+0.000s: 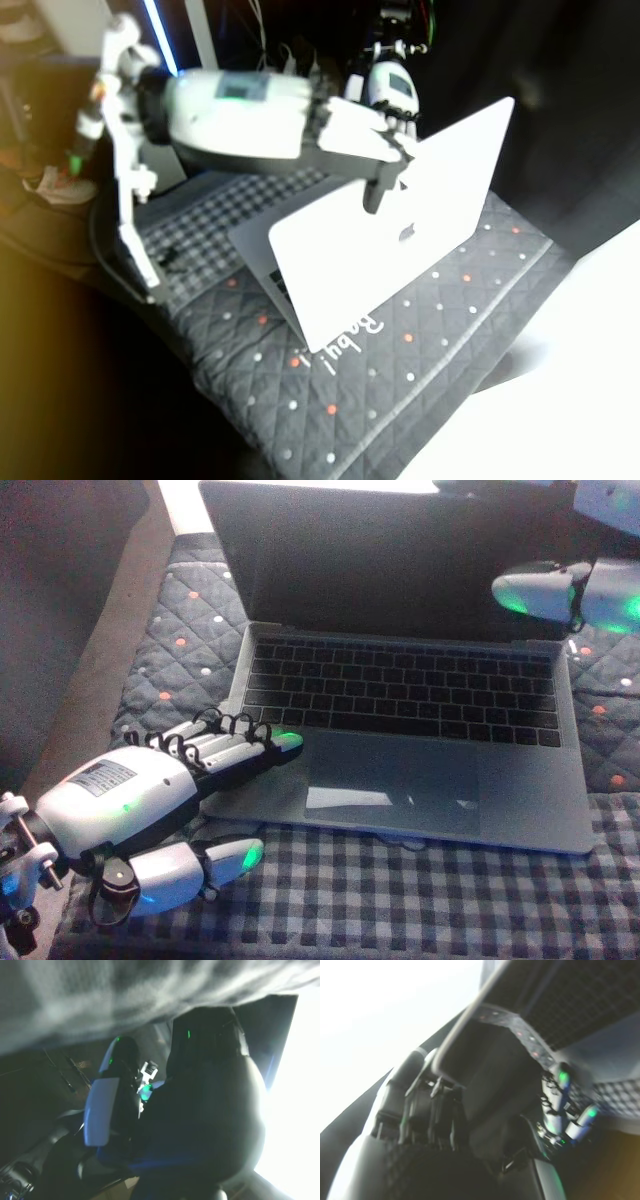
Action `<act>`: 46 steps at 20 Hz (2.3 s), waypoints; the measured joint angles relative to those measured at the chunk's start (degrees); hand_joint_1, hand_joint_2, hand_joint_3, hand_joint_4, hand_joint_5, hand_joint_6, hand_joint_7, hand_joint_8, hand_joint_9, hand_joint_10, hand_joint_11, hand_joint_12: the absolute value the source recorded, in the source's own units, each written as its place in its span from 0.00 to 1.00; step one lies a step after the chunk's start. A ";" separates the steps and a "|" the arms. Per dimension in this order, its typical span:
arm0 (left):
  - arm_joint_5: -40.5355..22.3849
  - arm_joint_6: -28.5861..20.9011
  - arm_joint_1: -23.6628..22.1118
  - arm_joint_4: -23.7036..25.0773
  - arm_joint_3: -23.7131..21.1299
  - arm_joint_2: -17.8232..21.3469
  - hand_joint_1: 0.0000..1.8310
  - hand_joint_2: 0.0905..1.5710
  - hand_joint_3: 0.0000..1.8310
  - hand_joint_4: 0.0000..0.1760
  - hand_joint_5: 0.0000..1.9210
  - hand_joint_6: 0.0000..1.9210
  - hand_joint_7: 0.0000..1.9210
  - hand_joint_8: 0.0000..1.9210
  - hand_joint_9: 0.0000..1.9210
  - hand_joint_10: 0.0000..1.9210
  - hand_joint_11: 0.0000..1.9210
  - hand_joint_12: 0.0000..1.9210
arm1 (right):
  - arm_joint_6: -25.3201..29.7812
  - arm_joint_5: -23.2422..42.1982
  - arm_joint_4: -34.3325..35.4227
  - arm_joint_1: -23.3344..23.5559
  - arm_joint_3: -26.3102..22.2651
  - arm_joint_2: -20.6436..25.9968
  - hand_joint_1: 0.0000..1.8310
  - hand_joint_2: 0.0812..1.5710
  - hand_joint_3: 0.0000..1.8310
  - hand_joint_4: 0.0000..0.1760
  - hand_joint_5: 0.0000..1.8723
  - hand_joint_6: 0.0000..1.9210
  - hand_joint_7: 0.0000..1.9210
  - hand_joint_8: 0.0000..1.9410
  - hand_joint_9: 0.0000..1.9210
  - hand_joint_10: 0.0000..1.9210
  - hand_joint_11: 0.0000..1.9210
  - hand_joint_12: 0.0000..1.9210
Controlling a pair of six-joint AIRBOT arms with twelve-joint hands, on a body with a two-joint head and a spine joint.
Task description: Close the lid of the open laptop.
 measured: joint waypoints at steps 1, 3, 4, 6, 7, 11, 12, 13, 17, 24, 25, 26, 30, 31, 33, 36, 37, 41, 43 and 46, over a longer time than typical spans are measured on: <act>-0.09 0.02 0.07 -0.24 -0.28 0.02 0.19 0.92 0.00 0.06 0.08 0.00 0.07 0.00 0.10 0.03 0.00 0.44 | 0.81 0.44 -1.49 -0.17 -0.66 0.35 0.15 0.85 0.00 0.00 0.02 0.36 0.11 0.29 0.03 0.66 0.02 0.97; -0.17 0.04 0.11 -0.42 -0.61 0.61 0.19 0.92 0.00 0.00 0.08 0.00 0.08 0.00 0.10 0.03 0.00 0.47 | 5.62 0.94 -6.69 -1.42 -1.22 0.33 0.31 0.86 0.00 0.00 0.19 0.10 0.30 0.15 0.26 0.53 0.17 0.82; -0.24 0.04 0.24 -0.44 -0.63 0.74 0.18 0.92 0.00 0.01 0.07 0.00 0.07 0.00 0.10 0.03 0.00 0.47 | 8.81 1.31 -9.68 -1.53 -1.22 0.33 0.32 0.87 0.00 0.00 0.18 0.04 0.30 0.12 0.21 0.60 0.10 0.88; -0.46 0.04 0.66 -0.70 -1.55 1.31 0.14 0.93 0.00 0.01 0.08 0.00 0.08 0.00 0.11 0.03 0.00 0.47 | 13.70 1.70 -13.68 -2.43 -1.22 0.46 0.24 0.88 0.00 0.00 0.17 0.01 0.27 0.12 0.16 0.62 0.09 0.90; -0.63 0.07 0.96 -0.59 -1.81 1.86 0.13 0.93 0.00 0.09 0.08 0.00 0.09 0.01 0.12 0.03 0.00 0.52 | 15.32 2.49 -15.41 -3.26 -1.36 0.81 0.22 0.88 0.00 0.00 0.17 0.01 0.27 0.09 0.13 0.59 0.06 0.90; -2.38 -0.02 2.64 -0.33 -4.83 4.57 0.25 0.91 0.00 0.00 0.24 0.07 0.32 0.10 0.26 0.33 0.07 0.88 | 16.37 3.74 -17.46 -5.03 -2.56 1.31 0.20 0.91 0.01 0.00 0.16 0.00 0.23 0.07 0.07 0.59 0.00 0.86; -3.98 -0.07 3.56 0.11 -6.36 6.38 0.26 0.91 0.00 0.00 0.27 0.16 0.33 0.32 0.29 0.58 0.20 0.93 | 16.33 4.02 -17.40 -5.07 -2.56 1.42 0.20 0.90 0.00 0.00 0.17 0.01 0.25 0.08 0.07 0.59 0.00 0.89; -4.70 -0.04 3.93 0.46 -6.84 7.15 0.35 0.90 0.00 0.69 0.25 0.75 0.34 0.46 0.34 0.68 0.30 0.93 | 16.33 4.04 -17.33 -5.09 -2.56 1.51 0.18 0.90 0.00 0.00 0.18 0.01 0.25 0.09 0.09 0.60 0.00 0.93; -11.28 -0.09 6.27 1.07 -9.60 11.34 0.46 0.86 0.00 0.20 0.30 0.85 0.48 0.81 0.53 0.92 0.46 0.98 | 16.37 4.39 -17.40 -6.58 -3.26 2.01 0.21 0.96 0.01 0.00 0.13 0.03 0.13 0.22 0.13 0.66 0.00 0.94; -17.88 -0.17 7.32 0.59 -10.54 13.35 0.59 0.61 0.44 0.00 0.29 0.91 0.39 1.00 0.52 1.00 0.56 1.00 | 18.86 4.48 -18.84 -7.61 -3.50 2.29 0.28 0.89 0.00 0.00 0.03 0.15 0.03 0.45 0.04 0.79 0.08 1.00; -18.91 -0.17 7.98 0.07 -11.13 14.14 0.59 0.60 0.48 0.00 0.27 0.96 0.39 1.00 0.51 0.99 0.54 1.00 | 21.35 4.42 -20.28 -7.61 -3.50 2.29 0.26 0.89 0.00 0.00 0.03 0.16 0.04 0.45 0.02 0.76 0.02 1.00; -20.59 -0.17 8.76 -0.09 -11.28 15.02 0.57 0.61 0.48 0.00 0.28 0.99 0.37 0.96 0.45 0.98 0.47 1.00 | 23.19 4.42 -22.03 -7.74 -3.50 2.32 0.21 0.90 0.00 0.00 0.04 0.15 0.06 0.35 0.04 0.70 0.00 0.98; -31.74 3.39 12.33 -9.60 -11.78 16.55 0.55 0.73 0.30 0.02 0.23 1.00 0.31 0.94 0.36 0.99 0.42 1.00 | 29.94 5.57 -27.80 -12.92 -3.96 1.84 0.14 0.90 0.00 0.00 0.04 0.15 0.06 0.32 0.02 0.72 0.04 0.99; -33.14 3.65 12.09 -11.74 -11.37 16.68 0.54 0.75 0.28 0.00 0.21 1.00 0.31 0.95 0.36 0.99 0.41 1.00 | 32.00 5.25 -31.78 -13.64 -3.87 1.05 0.15 0.89 0.00 0.00 0.02 0.16 0.05 0.42 0.02 0.73 0.02 1.00; -35.17 3.89 12.09 -12.11 -11.21 16.98 0.54 0.76 0.28 0.00 0.19 1.00 0.31 0.98 0.36 1.00 0.42 1.00 | 33.53 5.92 -31.26 -15.13 -3.85 0.13 0.21 0.89 0.00 0.00 0.01 0.16 0.05 0.26 0.05 0.58 0.04 0.94; -35.63 4.20 12.13 -10.97 -11.21 16.98 0.52 0.83 0.19 0.00 0.17 1.00 0.28 0.98 0.33 0.98 0.37 1.00 | 41.00 5.88 -37.38 -16.37 -2.32 -1.25 0.20 0.87 0.00 0.00 0.00 0.16 0.09 0.14 0.01 0.50 0.00 0.89; -35.87 4.39 12.13 -11.50 -11.21 16.98 0.52 0.86 0.12 0.00 0.17 0.99 0.29 0.97 0.31 0.95 0.34 1.00 | 42.86 5.70 -39.36 -16.63 -2.23 -1.64 0.20 0.87 0.00 0.00 0.00 0.17 0.11 0.11 0.01 0.49 0.00 0.88; -36.41 4.55 12.13 -12.50 -11.15 16.98 0.53 0.91 0.03 0.00 0.18 0.96 0.29 0.95 0.29 0.92 0.32 1.00 | 43.23 6.51 -40.02 -17.90 -2.25 -2.36 0.18 0.85 0.00 0.00 0.01 0.12 0.11 0.05 0.04 0.44 0.00 0.89; -36.37 4.55 12.13 -12.66 -11.10 16.98 0.54 0.91 0.02 0.00 0.18 0.95 0.29 0.96 0.29 0.92 0.31 1.00 | 43.63 6.47 -40.26 -18.05 -2.25 -2.38 0.16 0.84 0.00 0.00 0.01 0.09 0.10 0.03 0.01 0.40 0.00 0.85; -36.39 4.57 12.13 -12.59 -10.95 16.98 0.52 0.92 0.01 0.00 0.18 0.98 0.27 0.94 0.28 0.91 0.30 1.00 | 47.69 6.01 -43.89 -18.60 -1.09 -3.32 0.19 0.87 0.01 0.00 0.00 0.03 0.10 0.02 0.00 0.43 0.00 0.88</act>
